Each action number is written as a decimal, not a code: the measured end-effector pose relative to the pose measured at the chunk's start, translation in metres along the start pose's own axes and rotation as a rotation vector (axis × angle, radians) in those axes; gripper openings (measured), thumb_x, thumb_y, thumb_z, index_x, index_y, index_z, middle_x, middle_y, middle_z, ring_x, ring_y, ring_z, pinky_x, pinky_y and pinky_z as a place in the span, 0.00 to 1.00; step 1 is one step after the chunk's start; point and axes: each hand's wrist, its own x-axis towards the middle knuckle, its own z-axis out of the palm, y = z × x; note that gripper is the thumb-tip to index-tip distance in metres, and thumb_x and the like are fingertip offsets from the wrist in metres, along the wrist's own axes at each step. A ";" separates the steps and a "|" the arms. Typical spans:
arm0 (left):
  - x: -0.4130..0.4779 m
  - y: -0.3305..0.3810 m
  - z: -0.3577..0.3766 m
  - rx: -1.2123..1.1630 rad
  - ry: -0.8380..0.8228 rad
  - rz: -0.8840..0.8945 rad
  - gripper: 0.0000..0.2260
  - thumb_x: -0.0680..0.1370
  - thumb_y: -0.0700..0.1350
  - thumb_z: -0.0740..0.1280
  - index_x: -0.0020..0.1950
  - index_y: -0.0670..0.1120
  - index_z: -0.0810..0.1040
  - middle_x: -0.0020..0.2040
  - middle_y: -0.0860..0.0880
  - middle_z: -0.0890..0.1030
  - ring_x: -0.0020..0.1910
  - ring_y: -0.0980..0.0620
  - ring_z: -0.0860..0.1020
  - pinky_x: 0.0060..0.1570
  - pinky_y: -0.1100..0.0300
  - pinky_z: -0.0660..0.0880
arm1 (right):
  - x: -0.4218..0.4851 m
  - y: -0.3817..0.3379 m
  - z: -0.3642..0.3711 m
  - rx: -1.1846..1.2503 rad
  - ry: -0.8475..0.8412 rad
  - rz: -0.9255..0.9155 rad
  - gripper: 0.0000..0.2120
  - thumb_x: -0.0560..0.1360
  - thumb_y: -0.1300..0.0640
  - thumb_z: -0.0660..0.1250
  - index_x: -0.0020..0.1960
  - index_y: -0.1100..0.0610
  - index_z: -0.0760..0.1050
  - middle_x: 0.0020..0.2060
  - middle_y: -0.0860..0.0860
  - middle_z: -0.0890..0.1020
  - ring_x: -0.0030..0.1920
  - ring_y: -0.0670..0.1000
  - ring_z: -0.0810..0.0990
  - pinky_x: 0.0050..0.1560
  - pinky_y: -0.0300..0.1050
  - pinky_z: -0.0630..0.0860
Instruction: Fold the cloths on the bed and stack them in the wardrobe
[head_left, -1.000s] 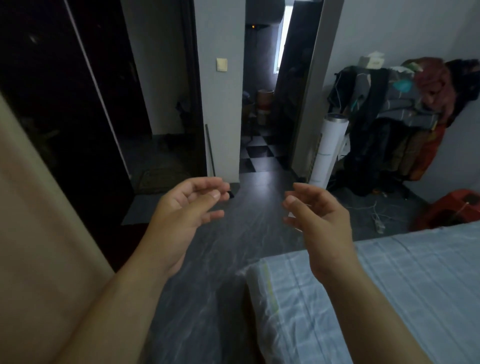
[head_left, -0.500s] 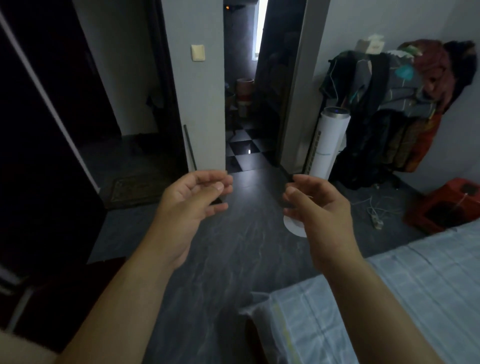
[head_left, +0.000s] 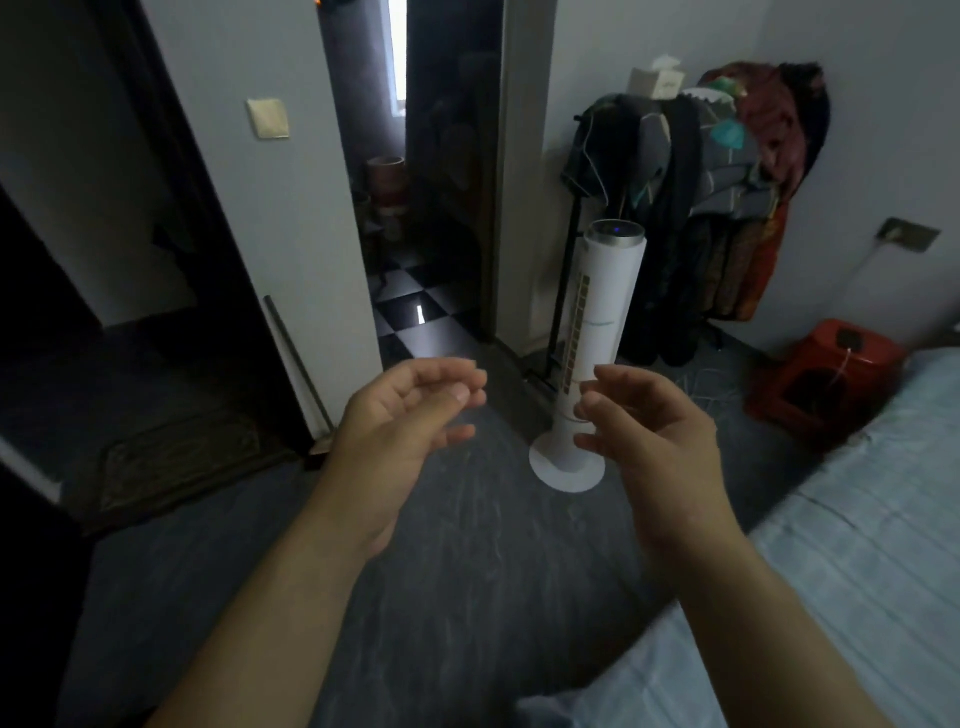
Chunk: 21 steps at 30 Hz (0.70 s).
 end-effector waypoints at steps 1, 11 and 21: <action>0.019 -0.005 0.002 0.007 -0.015 -0.006 0.08 0.82 0.37 0.66 0.59 0.43 0.83 0.56 0.46 0.87 0.59 0.47 0.84 0.59 0.46 0.81 | 0.015 0.007 0.002 0.001 0.016 0.003 0.10 0.77 0.62 0.72 0.57 0.53 0.81 0.49 0.49 0.86 0.50 0.52 0.86 0.51 0.53 0.85; 0.197 -0.021 0.062 0.032 -0.145 0.008 0.08 0.82 0.37 0.67 0.57 0.45 0.84 0.55 0.47 0.87 0.58 0.48 0.85 0.56 0.50 0.81 | 0.174 0.036 -0.002 0.052 0.117 0.003 0.10 0.77 0.63 0.71 0.56 0.53 0.82 0.48 0.51 0.86 0.51 0.54 0.86 0.48 0.50 0.85; 0.337 -0.050 0.159 -0.062 -0.372 -0.017 0.09 0.81 0.35 0.65 0.54 0.45 0.84 0.54 0.45 0.87 0.58 0.45 0.85 0.55 0.49 0.80 | 0.285 0.042 -0.057 -0.038 0.330 -0.042 0.09 0.77 0.61 0.72 0.56 0.52 0.82 0.47 0.49 0.86 0.48 0.50 0.86 0.45 0.43 0.82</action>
